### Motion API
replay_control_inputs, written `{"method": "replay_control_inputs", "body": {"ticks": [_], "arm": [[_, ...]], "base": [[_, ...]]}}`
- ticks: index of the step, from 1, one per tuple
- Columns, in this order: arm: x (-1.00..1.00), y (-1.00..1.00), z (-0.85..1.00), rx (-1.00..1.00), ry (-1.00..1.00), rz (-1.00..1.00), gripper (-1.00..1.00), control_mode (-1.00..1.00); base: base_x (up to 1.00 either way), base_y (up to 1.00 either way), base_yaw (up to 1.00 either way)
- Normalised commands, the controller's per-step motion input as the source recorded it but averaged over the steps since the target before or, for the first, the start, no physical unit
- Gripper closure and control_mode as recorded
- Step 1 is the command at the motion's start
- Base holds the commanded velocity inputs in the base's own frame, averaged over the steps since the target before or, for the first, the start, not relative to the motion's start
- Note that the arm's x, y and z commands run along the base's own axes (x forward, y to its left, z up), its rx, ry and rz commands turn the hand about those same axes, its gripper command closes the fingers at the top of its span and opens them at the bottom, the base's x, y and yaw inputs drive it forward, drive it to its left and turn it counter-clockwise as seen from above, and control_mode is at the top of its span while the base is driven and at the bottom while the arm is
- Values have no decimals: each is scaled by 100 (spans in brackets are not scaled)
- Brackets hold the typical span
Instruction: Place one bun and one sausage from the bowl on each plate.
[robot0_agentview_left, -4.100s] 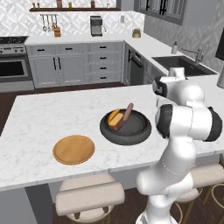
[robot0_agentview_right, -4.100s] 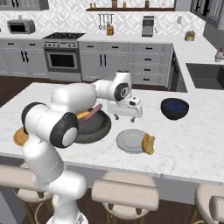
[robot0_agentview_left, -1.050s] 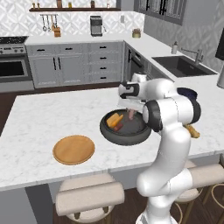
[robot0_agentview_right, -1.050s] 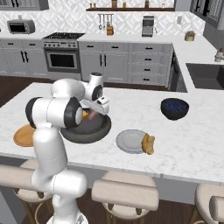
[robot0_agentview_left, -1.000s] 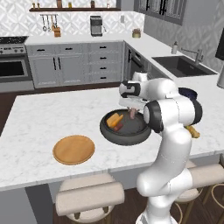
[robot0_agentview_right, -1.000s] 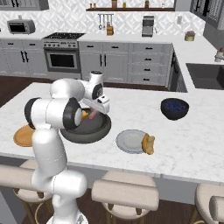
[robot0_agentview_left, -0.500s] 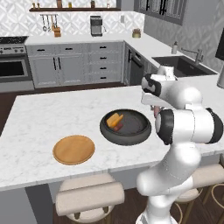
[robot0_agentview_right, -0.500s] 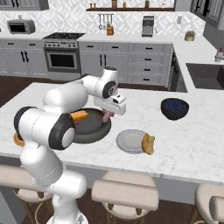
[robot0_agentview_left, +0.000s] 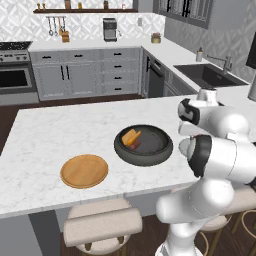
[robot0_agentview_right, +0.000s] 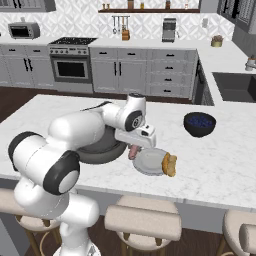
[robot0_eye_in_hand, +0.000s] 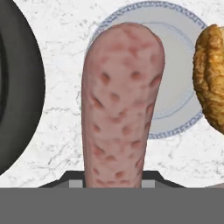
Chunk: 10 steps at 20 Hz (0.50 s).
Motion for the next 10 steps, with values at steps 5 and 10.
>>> {"method": "replay_control_inputs", "body": {"ticks": [5,10], "arm": [[12,-64,-54,-11,23,0,100,-100],[26,-38,-28,-2,3,0,100,-100]], "base": [[0,0,0],[0,0,0]]}}
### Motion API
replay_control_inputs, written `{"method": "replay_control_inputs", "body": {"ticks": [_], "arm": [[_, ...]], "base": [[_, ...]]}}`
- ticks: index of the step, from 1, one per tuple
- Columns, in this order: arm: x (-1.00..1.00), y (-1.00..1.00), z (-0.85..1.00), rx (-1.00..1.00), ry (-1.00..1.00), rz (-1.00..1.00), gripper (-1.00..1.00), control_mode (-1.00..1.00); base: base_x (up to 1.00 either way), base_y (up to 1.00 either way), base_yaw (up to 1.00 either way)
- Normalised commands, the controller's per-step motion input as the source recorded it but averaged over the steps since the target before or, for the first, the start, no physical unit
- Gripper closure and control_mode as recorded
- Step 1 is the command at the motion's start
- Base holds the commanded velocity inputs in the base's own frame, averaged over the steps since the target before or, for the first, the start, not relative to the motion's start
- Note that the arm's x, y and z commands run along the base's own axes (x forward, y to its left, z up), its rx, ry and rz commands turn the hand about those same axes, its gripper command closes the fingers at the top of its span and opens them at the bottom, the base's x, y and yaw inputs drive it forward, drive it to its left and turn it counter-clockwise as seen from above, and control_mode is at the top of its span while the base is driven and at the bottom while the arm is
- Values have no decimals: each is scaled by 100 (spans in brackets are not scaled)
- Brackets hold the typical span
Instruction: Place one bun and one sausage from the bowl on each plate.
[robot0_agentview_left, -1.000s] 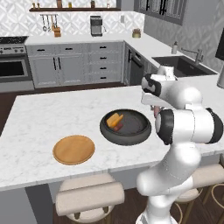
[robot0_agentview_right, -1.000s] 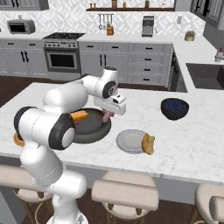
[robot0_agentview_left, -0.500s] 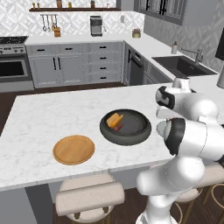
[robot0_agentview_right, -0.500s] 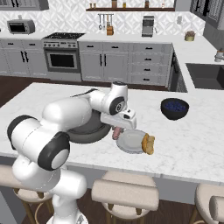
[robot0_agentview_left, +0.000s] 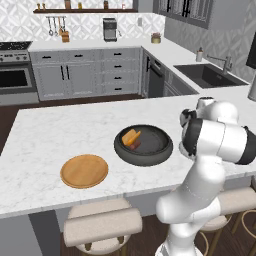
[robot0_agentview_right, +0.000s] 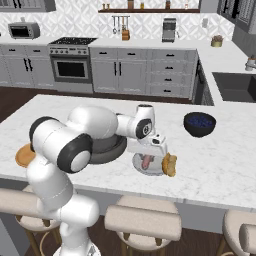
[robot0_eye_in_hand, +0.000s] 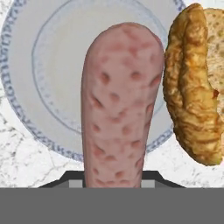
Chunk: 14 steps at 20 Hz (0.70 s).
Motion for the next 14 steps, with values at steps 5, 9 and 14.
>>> {"method": "replay_control_inputs", "body": {"ticks": [5,9,14], "arm": [[40,0,-5,0,0,0,100,-100],[8,-6,-33,0,-1,0,100,-100],[0,0,-3,0,-2,0,-100,-100]], "base": [[0,0,0],[0,0,0],[0,0,0]]}}
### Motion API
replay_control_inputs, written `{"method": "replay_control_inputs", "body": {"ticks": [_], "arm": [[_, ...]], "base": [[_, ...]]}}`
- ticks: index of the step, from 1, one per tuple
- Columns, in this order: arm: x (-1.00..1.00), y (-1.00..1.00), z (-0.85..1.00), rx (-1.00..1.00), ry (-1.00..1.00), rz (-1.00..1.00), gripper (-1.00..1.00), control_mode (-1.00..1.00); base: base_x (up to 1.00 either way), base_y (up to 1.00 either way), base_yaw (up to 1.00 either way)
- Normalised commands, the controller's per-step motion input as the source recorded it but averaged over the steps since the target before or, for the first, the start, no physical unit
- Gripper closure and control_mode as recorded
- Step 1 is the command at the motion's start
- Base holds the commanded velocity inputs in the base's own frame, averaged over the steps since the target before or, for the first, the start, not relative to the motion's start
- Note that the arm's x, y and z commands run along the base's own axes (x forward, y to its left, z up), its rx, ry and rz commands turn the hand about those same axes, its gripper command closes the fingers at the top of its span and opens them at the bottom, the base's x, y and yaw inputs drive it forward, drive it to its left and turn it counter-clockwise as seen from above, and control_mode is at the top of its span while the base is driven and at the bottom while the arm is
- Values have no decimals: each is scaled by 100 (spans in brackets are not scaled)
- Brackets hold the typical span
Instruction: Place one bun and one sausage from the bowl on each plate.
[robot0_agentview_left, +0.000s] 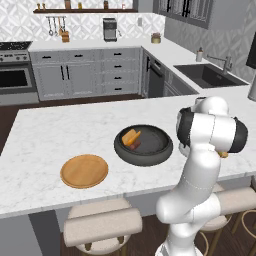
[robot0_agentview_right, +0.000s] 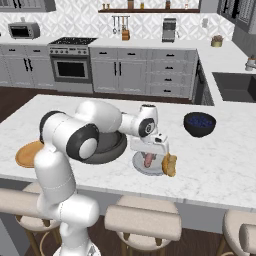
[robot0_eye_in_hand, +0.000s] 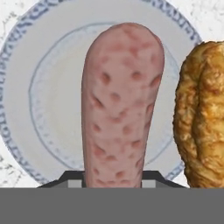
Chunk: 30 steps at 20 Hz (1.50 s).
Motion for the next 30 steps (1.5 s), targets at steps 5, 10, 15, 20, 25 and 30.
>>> {"method": "replay_control_inputs", "body": {"ticks": [5,10,15,20,25,30], "arm": [[0,9,14,-4,-3,0,-100,-100],[-2,7,47,-8,0,0,-100,-100],[-31,19,98,10,-8,0,-100,-100],[-3,67,94,24,-15,-9,-100,-100],[17,96,63,19,-11,-12,-100,-100],[12,79,0,19,-2,-6,-100,-100]], "base": [[0,0,0],[0,0,0],[0,0,0],[0,0,0],[0,0,0],[0,0,0]]}}
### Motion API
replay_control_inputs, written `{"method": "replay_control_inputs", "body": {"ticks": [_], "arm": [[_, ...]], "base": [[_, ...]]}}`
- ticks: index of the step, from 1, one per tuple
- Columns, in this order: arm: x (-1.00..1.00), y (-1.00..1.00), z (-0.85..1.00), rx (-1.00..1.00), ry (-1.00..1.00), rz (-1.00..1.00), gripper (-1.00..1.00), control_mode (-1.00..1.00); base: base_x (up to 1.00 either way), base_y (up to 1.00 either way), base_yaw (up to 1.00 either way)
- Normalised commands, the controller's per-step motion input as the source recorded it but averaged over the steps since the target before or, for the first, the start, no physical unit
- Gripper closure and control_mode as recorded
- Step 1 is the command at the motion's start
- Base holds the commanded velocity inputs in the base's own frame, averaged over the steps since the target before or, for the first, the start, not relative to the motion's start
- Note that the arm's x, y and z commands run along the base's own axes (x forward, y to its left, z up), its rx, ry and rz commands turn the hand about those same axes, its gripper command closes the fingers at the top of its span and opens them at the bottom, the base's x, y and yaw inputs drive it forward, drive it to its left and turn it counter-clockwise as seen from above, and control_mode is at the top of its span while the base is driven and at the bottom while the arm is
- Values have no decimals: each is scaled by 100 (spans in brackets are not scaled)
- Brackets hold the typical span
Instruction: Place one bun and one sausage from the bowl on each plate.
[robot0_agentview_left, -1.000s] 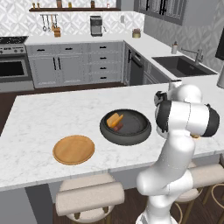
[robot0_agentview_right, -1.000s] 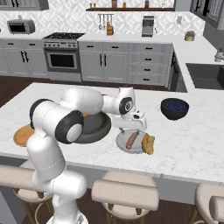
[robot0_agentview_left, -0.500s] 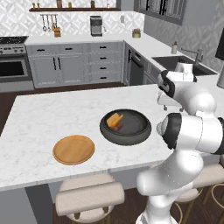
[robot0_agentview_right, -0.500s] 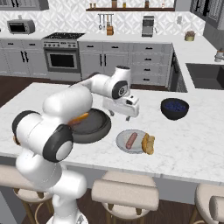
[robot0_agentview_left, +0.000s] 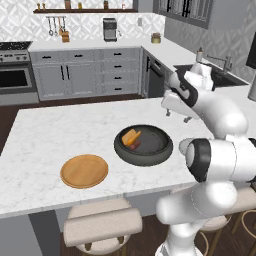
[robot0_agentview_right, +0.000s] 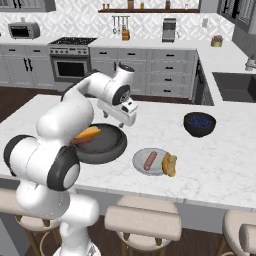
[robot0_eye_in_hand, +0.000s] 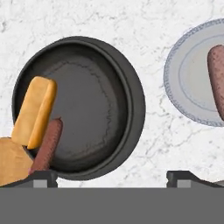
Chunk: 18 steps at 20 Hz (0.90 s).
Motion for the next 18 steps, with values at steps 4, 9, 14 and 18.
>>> {"method": "replay_control_inputs", "body": {"ticks": [4,9,14,18], "arm": [[46,68,-16,18,-15,0,-100,-100],[58,100,-26,5,1,0,-100,-100],[43,84,-43,1,10,0,-100,-100],[18,13,-49,-2,13,0,-100,-100]], "base": [[0,0,0],[0,0,0],[0,0,0],[0,0,0]]}}
